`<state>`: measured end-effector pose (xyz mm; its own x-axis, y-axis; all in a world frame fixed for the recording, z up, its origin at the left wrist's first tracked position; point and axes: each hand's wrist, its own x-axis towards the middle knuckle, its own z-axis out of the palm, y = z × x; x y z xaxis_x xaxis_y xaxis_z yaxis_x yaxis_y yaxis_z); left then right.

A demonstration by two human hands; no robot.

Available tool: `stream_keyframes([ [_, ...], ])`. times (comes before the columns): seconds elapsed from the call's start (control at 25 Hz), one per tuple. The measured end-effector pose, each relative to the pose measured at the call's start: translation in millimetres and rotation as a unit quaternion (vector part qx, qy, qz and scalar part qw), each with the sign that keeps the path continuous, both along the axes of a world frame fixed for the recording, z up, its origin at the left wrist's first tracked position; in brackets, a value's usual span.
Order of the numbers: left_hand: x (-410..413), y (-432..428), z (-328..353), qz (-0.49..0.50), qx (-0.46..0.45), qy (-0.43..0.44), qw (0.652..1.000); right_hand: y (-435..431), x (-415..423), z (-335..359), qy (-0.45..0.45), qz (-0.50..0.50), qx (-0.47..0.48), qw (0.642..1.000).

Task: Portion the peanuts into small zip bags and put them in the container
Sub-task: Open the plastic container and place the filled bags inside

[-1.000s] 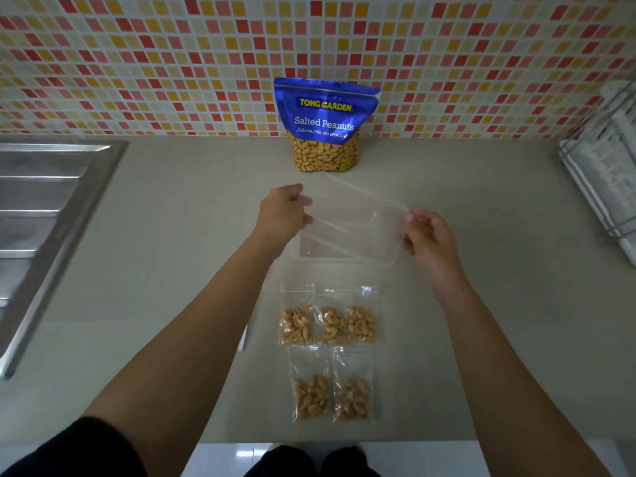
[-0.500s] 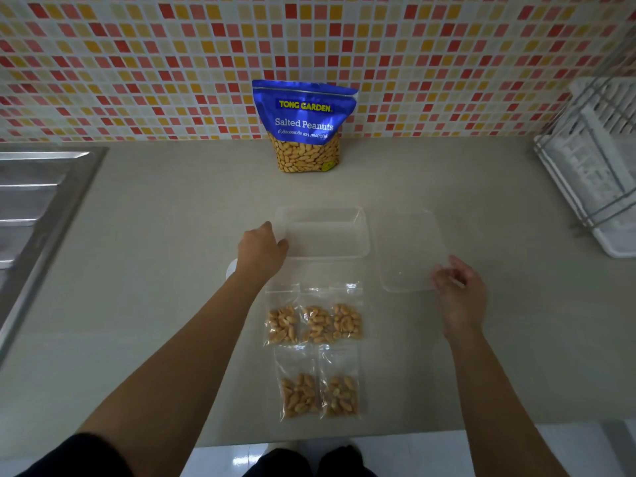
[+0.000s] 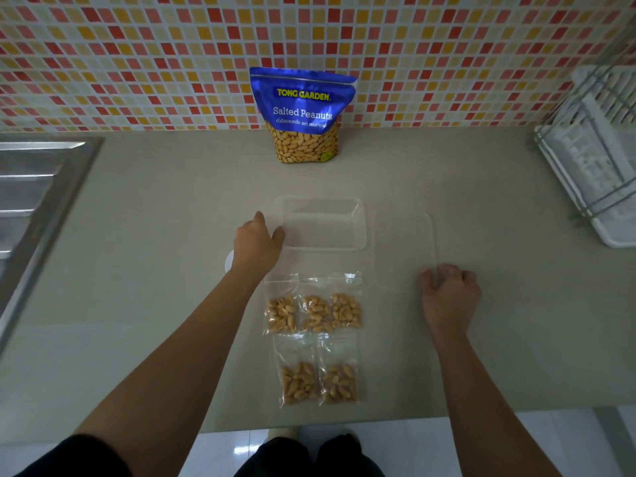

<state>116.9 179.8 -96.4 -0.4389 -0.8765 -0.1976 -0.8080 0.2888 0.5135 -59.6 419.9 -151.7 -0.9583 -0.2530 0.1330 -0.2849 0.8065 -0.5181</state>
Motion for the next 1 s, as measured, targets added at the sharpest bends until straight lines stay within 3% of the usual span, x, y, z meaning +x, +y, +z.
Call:
stream_keyframes([
  [0.12,26.0,35.7,5.1,0.034,-0.031,0.111,0.993,-1.6,35.0,11.9,0.007,0.046,-0.056,0.997],
  [0.24,67.3,97.7,-8.9,0.002,-0.038,0.174,0.984,4.2,105.9,20.3,-0.068,0.129,-0.084,0.986],
  [0.36,98.9,142.6,-26.1,-0.047,-0.031,0.162,0.985,17.6,158.7,22.6,-0.164,0.167,-0.041,0.971],
  [0.44,108.1,158.7,-28.8,-0.020,0.000,0.138,0.990,23.8,174.8,22.6,-0.193,0.174,-0.017,0.966],
  [0.64,106.4,182.2,-29.4,0.044,0.065,0.080,0.994,23.5,185.4,27.5,-0.209,0.174,-0.010,0.962],
  [0.88,100.4,186.3,-21.1,0.097,0.119,0.102,0.983,21.2,185.7,25.8,-0.272,0.157,-0.034,0.949],
  [1.0,101.5,186.3,-21.4,0.092,0.134,0.113,0.980,25.9,190.1,26.0,-0.250,0.170,-0.048,0.952],
])
